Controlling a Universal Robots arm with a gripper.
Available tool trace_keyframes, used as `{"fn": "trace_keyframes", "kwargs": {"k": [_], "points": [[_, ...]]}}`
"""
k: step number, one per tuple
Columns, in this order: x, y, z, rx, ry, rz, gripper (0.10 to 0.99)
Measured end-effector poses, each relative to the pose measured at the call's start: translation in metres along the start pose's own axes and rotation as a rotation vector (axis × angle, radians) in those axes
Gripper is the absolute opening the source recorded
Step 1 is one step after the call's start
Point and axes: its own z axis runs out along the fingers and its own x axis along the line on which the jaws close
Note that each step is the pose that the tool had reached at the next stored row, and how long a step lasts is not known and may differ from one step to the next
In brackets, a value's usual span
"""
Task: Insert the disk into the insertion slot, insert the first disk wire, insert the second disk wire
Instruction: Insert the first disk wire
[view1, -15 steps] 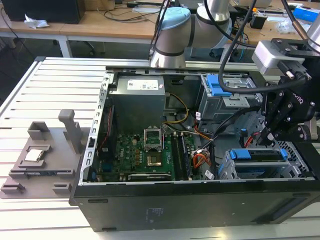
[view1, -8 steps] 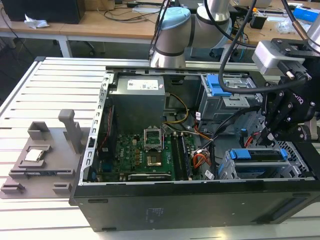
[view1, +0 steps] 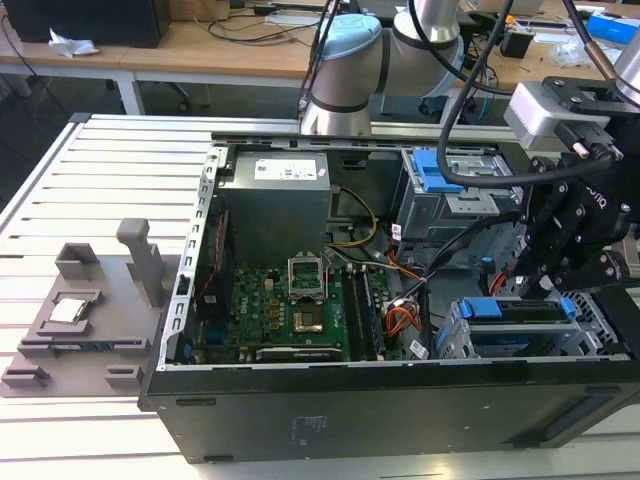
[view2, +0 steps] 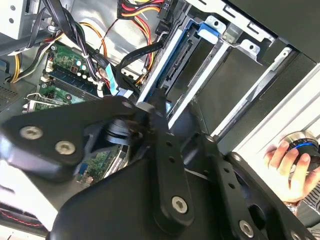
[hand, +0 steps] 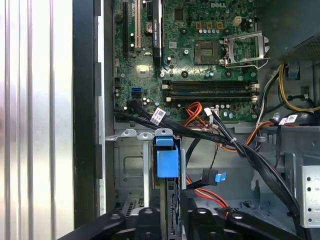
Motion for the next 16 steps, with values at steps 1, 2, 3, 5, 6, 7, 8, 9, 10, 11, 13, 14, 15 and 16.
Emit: {"fn": "trace_keyframes", "kwargs": {"k": [1,2,3,5,6,7,8,9,10,11,13,14,15,16], "points": [[0.0000,0.0000,0.0000,0.000,0.0000,0.000,0.361],[0.0000,0.0000,0.0000,0.000,0.0000,0.000,0.361],[-0.0003,0.0000,0.0000,0.000,0.0000,0.000,0.361],[-0.0054,-0.0020,-0.0001,0.000,0.0000,-0.001,0.361],[-0.0076,-0.0030,-0.0002,0.000,0.0001,-0.001,0.361],[-0.0103,-0.0043,-0.0003,0.000,0.0001,-0.001,0.361],[-0.0128,-0.0056,-0.0003,0.000,0.0000,-0.001,0.361],[-0.0153,-0.0069,-0.0003,0.000,0.0000,-0.002,0.361],[-0.0184,-0.0086,-0.0004,0.000,0.0000,-0.002,0.361],[-0.0226,-0.0108,-0.0006,0.000,0.0001,-0.002,0.361],[-0.0288,-0.0143,-0.0007,0.000,0.0000,-0.003,0.361],[-0.0318,-0.0179,-0.0009,0.000,0.0001,-0.003,0.361],[-0.0334,-0.0243,-0.0008,0.000,0.0002,-0.005,0.361],[-0.0338,-0.0299,-0.0005,-0.001,0.0007,-0.009,0.361]]}}
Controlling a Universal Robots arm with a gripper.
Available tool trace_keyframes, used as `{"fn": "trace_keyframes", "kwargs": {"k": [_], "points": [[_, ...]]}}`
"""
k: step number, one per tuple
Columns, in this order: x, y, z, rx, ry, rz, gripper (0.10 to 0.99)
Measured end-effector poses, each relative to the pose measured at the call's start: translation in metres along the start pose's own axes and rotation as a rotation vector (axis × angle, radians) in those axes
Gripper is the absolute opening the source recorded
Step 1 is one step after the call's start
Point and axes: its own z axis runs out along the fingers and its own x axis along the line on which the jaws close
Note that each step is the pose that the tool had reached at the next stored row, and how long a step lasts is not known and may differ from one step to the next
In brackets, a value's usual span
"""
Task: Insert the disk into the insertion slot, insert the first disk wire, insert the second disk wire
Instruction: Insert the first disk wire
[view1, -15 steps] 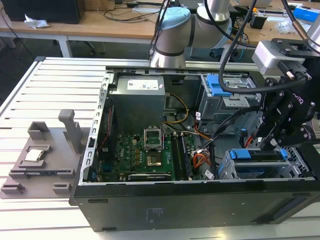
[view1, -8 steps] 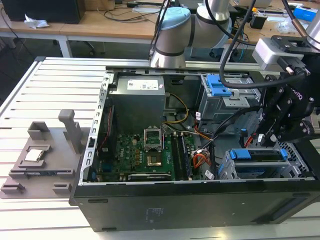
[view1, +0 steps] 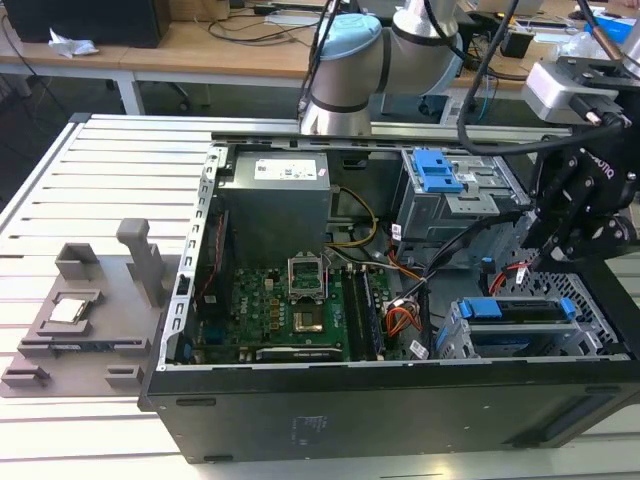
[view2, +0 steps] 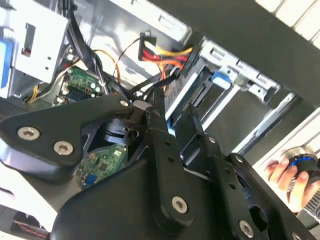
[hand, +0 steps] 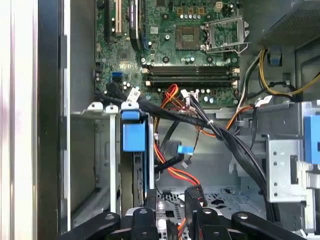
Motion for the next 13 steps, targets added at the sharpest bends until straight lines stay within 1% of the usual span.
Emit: {"fn": "trace_keyframes", "kwargs": {"k": [2,4,6,9,13], "points": [[-0.0006,-0.0115,0.0014,-0.001,0.0006,-0.008,0.361],[-0.0008,-0.0154,0.0027,-0.001,0.0009,-0.017,0.361],[-0.0008,-0.0179,0.0039,-0.001,0.0019,-0.032,0.361],[-0.0009,-0.0207,0.0074,-0.001,0.0045,-0.091,0.361],[-0.0033,-0.0255,0.0099,-0.001,0.0064,-0.097,0.361]]}}
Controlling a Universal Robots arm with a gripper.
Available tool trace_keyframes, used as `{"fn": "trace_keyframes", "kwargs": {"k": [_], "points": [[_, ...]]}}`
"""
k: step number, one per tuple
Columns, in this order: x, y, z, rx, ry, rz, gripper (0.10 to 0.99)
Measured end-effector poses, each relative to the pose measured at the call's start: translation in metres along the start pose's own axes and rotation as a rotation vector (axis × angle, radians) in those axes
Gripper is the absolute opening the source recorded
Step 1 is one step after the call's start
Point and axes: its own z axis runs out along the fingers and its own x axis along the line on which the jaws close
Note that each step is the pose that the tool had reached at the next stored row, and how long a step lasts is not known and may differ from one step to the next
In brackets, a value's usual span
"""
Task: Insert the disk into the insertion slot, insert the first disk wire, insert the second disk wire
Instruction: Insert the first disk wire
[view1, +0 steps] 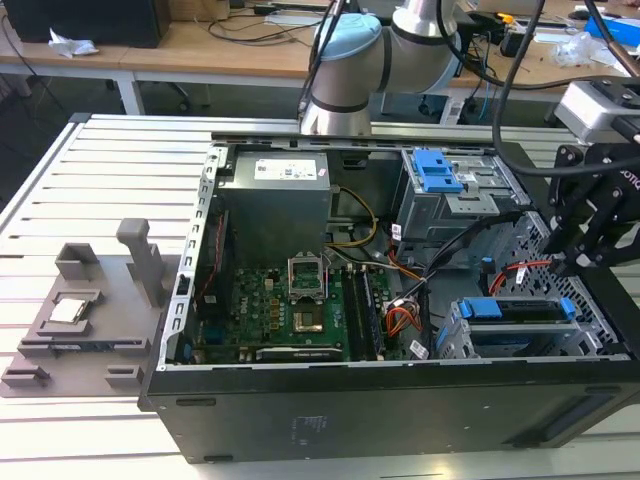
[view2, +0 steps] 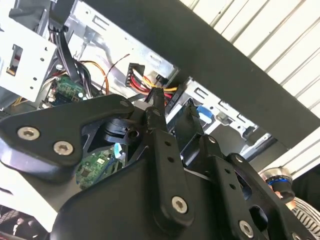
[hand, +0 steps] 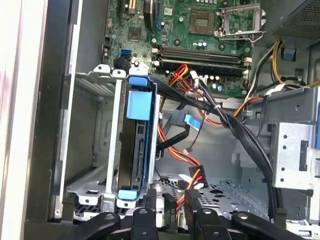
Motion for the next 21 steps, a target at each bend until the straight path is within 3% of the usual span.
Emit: {"fn": "trace_keyframes", "kwargs": {"k": [3,5,8,9,10,11,17,19,21], "points": [[0.0001,-0.0019,0.0027,0.000,0.0053,-0.001,0.361],[0.0002,-0.0024,0.0030,-0.001,0.0152,-0.001,0.361],[0.0001,-0.0024,0.0030,-0.002,0.0181,-0.001,0.361],[0.0001,-0.0024,0.0030,-0.002,0.0198,-0.001,0.345],[0.0001,-0.0024,0.0028,-0.002,0.0227,-0.001,0.216],[0.0001,-0.0024,0.0029,-0.002,0.0232,-0.001,0.169],[0.0000,-0.0021,0.0028,-0.003,0.0305,-0.001,0.169],[-0.0001,-0.0002,0.0011,-0.001,0.0300,0.000,0.169],[-0.0005,0.0101,0.0008,0.001,0.0302,0.000,0.169]]}}
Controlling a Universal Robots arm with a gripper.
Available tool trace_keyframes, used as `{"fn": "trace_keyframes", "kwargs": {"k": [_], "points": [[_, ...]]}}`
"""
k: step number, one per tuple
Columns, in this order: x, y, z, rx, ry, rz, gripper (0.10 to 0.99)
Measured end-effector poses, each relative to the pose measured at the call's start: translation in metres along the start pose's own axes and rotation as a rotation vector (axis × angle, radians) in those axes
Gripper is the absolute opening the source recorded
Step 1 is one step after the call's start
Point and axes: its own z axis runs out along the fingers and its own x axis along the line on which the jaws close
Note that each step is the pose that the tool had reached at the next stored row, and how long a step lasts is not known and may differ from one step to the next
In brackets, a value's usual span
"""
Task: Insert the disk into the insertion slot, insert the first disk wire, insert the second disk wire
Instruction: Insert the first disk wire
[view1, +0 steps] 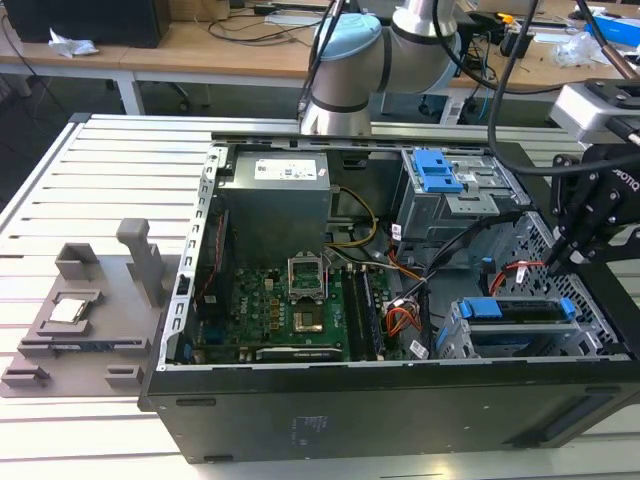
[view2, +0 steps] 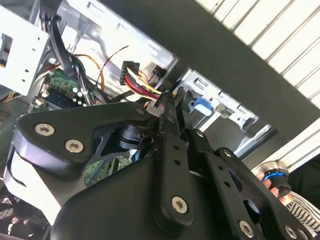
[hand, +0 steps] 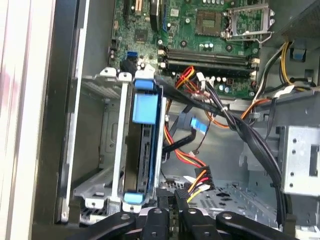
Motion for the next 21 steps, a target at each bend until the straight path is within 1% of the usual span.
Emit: {"fn": "trace_keyframes", "kwargs": {"k": [1,2,5,6,7,9,10,11,14,17,21], "points": [[0.0016,0.0061,0.0010,0.000,0.0000,0.000,0.169],[0.0050,0.0101,0.0026,0.000,0.0000,0.000,0.169],[0.0144,0.0157,0.0063,0.000,0.0000,0.000,0.169],[0.0207,0.0178,0.0089,0.000,0.0001,0.000,0.169],[0.0239,0.0185,0.0106,0.000,0.0000,0.000,0.169],[0.0243,0.0185,0.0121,-0.001,-0.0008,0.017,0.169],[0.0243,0.0186,0.0132,-0.002,-0.0024,0.054,0.169],[0.0242,0.0187,0.0134,-0.003,-0.0041,0.076,0.169],[0.0240,0.0195,0.0140,-0.003,-0.0124,0.101,0.169],[0.0237,0.0195,0.0154,-0.004,-0.0137,0.127,0.169],[0.0233,0.0194,0.0169,-0.004,-0.0144,0.139,0.169]]}}
